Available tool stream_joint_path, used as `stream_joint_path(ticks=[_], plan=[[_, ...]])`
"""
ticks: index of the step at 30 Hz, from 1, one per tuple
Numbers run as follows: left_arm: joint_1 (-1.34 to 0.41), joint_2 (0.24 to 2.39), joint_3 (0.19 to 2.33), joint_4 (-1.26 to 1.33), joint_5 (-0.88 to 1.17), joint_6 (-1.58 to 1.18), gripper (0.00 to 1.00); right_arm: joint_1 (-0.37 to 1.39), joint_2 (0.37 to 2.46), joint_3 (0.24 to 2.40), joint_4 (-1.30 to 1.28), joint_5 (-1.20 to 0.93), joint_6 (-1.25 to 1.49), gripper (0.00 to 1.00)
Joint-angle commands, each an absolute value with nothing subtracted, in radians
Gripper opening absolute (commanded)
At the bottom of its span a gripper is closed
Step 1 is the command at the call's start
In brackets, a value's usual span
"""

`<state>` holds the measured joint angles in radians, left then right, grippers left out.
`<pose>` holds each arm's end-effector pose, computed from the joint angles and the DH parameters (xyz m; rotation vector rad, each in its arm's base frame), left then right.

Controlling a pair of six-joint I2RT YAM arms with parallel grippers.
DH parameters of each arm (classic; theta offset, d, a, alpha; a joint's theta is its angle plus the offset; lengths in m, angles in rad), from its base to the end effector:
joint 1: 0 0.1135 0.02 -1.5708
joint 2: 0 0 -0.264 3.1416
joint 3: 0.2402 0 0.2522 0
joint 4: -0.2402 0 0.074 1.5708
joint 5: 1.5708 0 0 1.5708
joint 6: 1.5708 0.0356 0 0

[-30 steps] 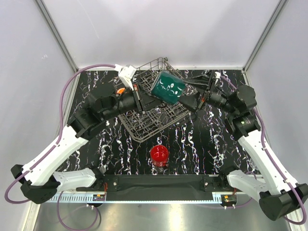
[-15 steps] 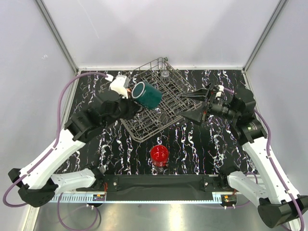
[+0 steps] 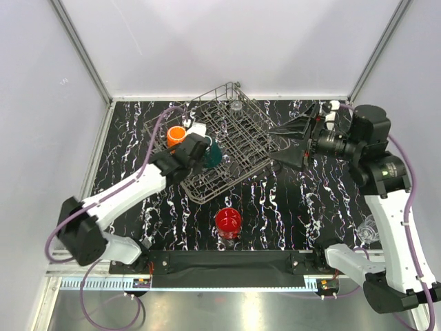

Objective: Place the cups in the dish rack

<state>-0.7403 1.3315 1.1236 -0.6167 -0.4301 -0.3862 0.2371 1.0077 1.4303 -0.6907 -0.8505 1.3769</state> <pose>0.2180 -0.1790 0.3000 0.2110 2.2925 -0.0558 0.1608 0.0664 0.4661 0.5194 2.1460 1.8028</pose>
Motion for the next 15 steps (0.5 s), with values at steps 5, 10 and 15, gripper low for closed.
stream_joint_path(ticks=[5,10,15], plan=[[-0.700,1.480,1.131,-0.359,-0.542,-0.354,0.00,0.233,1.066,1.640,-1.018,-0.796,1.105,0.85],[-0.652,1.563,1.163,-0.359,-0.483,-0.362,0.00,0.233,1.081,1.672,-1.040,-0.798,1.085,0.85],[-0.634,1.658,1.207,-0.388,-0.485,-0.368,0.00,0.232,1.123,1.744,-1.117,-0.785,1.029,0.86]])
